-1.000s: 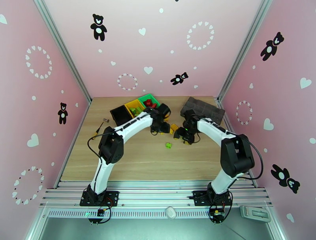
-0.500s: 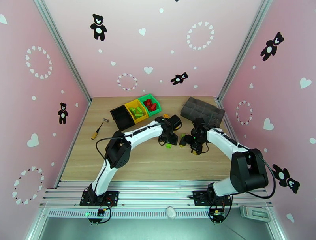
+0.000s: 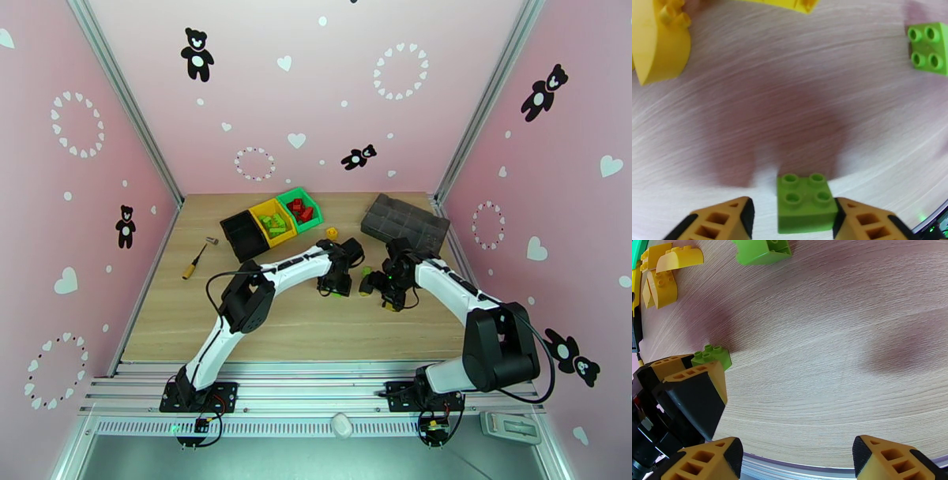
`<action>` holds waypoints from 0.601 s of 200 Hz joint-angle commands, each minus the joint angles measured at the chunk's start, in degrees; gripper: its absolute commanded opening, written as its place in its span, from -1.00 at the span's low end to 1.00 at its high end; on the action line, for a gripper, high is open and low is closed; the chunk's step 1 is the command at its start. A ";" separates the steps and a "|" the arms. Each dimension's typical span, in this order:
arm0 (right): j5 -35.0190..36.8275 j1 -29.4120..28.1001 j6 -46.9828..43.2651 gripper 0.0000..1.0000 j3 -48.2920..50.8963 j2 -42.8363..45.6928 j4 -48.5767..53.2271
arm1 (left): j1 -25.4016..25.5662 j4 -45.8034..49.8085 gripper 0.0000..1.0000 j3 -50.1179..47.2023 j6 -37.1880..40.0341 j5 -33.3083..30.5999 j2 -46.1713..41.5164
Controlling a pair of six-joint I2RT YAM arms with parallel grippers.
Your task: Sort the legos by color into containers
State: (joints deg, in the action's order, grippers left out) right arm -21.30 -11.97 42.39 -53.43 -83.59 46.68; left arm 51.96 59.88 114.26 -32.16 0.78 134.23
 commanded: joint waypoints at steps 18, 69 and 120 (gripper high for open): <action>-0.98 0.12 -0.73 0.54 0.09 0.34 -0.27 | 0.44 2.18 -0.11 2.28 -0.44 -1.39 2.30; -2.61 0.15 -1.29 0.49 -1.73 -0.90 -1.56 | 0.12 3.69 -0.34 3.50 0.08 -2.07 0.79; -8.56 -3.19 -0.44 0.47 -8.02 -5.55 -6.68 | -5.41 0.18 -0.38 -0.88 -1.15 1.18 -5.76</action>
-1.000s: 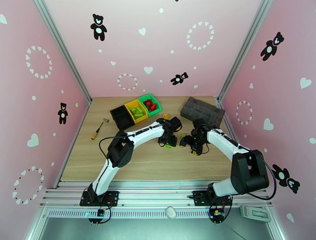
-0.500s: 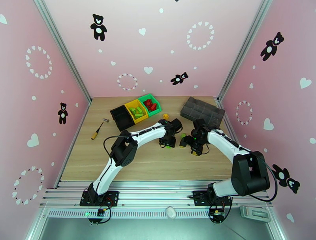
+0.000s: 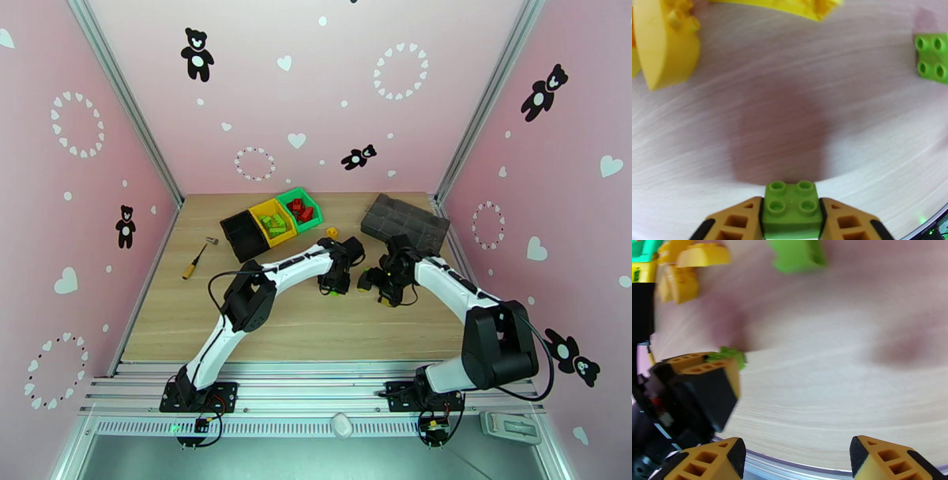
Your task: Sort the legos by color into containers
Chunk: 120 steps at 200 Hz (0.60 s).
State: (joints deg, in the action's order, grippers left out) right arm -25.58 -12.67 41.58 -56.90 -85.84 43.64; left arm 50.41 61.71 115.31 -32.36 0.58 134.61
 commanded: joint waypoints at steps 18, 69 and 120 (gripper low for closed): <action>-5.66 -5.01 1.16 0.44 -8.57 -6.62 -5.30 | -6.74 -2.53 -0.38 -2.52 -1.13 2.47 -8.09; -10.42 -11.32 2.24 0.40 -25.25 -19.03 -7.71 | -15.98 -3.63 -0.39 -1.24 -1.22 4.78 -11.19; -10.78 -12.53 1.60 0.37 -41.83 -29.13 -3.19 | -26.05 -0.48 -0.38 9.29 -0.13 2.63 -7.15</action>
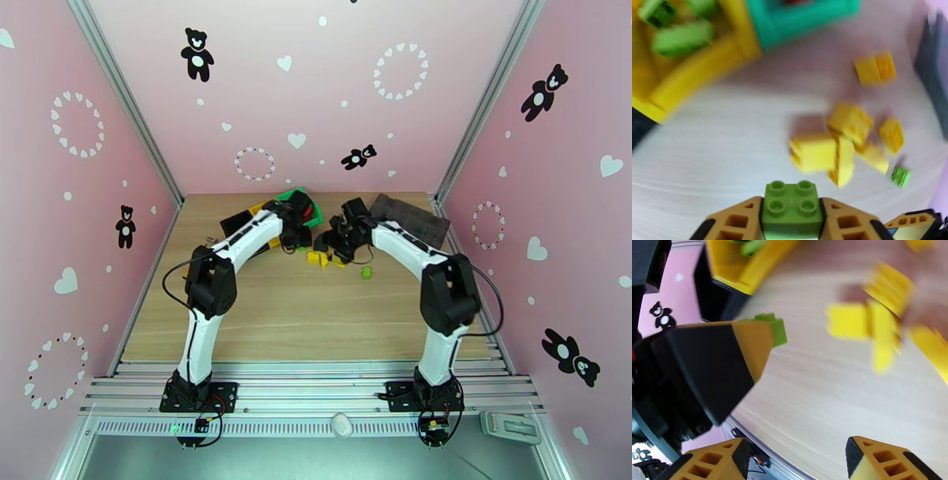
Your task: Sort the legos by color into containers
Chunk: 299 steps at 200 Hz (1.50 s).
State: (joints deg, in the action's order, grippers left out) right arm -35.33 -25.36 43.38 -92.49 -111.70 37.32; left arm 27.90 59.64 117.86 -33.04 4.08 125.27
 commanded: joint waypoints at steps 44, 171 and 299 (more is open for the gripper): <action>-0.83 2.08 -1.06 0.37 -10.44 -5.77 5.80 | -8.32 7.75 -0.28 24.42 2.01 -3.05 12.43; 9.97 10.41 -5.64 0.46 -1.49 1.99 13.52 | -6.73 3.79 0.32 21.16 2.58 -2.49 9.15; 22.12 11.21 -6.98 0.28 10.48 4.32 16.48 | 7.91 -6.34 0.33 -7.61 -5.27 0.04 -4.22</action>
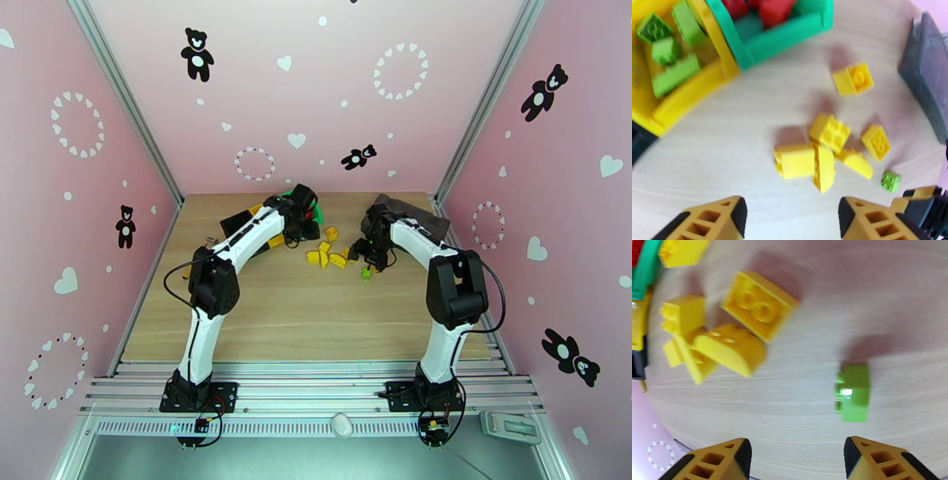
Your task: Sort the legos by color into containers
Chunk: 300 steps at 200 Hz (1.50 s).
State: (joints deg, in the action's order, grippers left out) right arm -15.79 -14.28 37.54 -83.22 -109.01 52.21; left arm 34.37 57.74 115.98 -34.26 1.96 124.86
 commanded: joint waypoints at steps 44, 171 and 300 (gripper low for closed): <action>4.19 0.20 -1.89 0.23 1.41 -0.16 1.63 | 1.99 -10.60 0.33 -16.68 -8.59 4.30 -8.38; 5.68 0.65 -3.42 0.01 -2.47 -6.87 2.30 | 0.76 -11.27 0.33 -19.86 -8.80 4.97 -10.75; -8.75 -3.95 3.93 -0.42 -3.79 -3.96 -8.06 | -7.63 -19.06 0.44 -21.59 -14.62 16.44 -13.06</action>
State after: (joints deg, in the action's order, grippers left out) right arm -17.19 -15.40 38.02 -84.55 -115.02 49.04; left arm 28.73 41.89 94.96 -46.83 14.17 114.54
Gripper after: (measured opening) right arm 0.294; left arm 0.717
